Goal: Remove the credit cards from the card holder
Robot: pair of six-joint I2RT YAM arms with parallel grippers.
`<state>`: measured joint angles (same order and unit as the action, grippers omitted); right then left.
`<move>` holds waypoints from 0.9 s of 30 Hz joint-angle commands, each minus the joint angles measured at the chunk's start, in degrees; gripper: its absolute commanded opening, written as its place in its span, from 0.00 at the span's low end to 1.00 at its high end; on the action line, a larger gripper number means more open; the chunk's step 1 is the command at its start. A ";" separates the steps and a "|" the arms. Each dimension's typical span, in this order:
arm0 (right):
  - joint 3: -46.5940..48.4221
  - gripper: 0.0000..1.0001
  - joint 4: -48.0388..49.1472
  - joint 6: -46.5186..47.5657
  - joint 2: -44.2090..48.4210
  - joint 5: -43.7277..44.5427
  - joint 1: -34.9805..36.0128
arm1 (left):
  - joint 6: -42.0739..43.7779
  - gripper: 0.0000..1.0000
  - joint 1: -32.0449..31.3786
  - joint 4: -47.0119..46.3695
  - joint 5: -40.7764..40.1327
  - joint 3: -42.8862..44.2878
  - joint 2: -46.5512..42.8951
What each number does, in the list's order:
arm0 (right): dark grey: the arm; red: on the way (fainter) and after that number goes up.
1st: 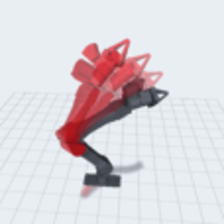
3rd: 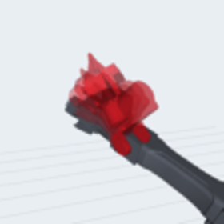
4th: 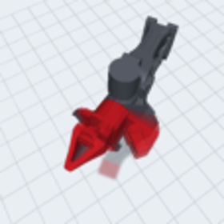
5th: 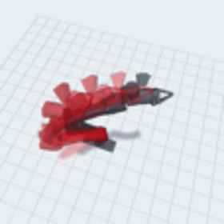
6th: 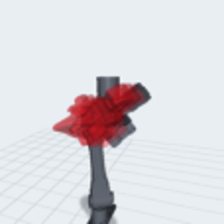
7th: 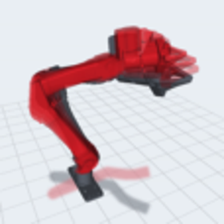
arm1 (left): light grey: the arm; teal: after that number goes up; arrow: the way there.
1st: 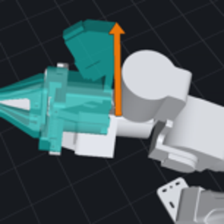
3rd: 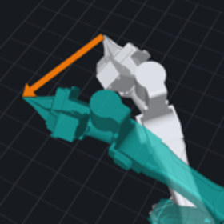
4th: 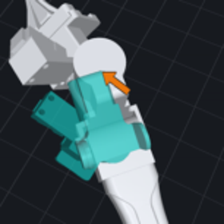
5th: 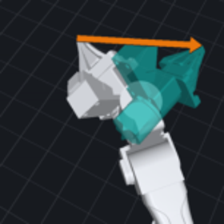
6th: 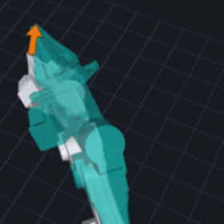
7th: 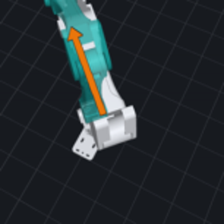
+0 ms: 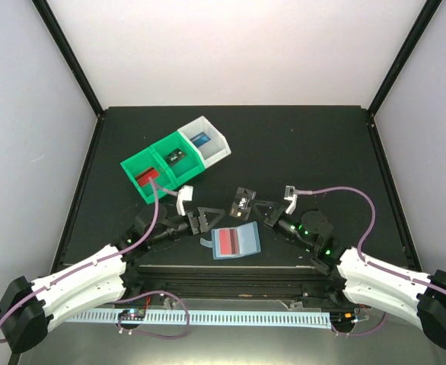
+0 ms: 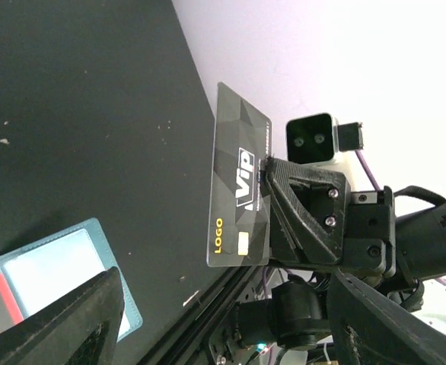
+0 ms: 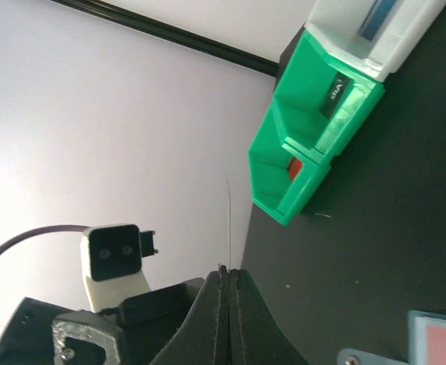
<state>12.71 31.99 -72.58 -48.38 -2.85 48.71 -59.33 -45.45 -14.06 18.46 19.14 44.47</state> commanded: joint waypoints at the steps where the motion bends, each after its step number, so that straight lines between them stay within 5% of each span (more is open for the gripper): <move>1: 3.03 0.01 5.76 -3.03 -2.04 0.03 -0.10 | -3.66 0.71 -0.28 -7.43 1.24 -1.10 -0.10; 18: 3.64 0.01 9.70 -5.70 -3.91 -0.79 1.69 | -5.24 0.37 -0.26 -14.31 4.05 1.34 4.93; 27: 3.31 0.01 12.45 -5.62 -6.92 -3.10 2.02 | -3.69 0.02 -0.30 -13.23 3.67 1.10 3.72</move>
<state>15.20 41.47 -78.52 -54.68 -4.75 50.24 -64.55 -45.45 -26.55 21.52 18.33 49.12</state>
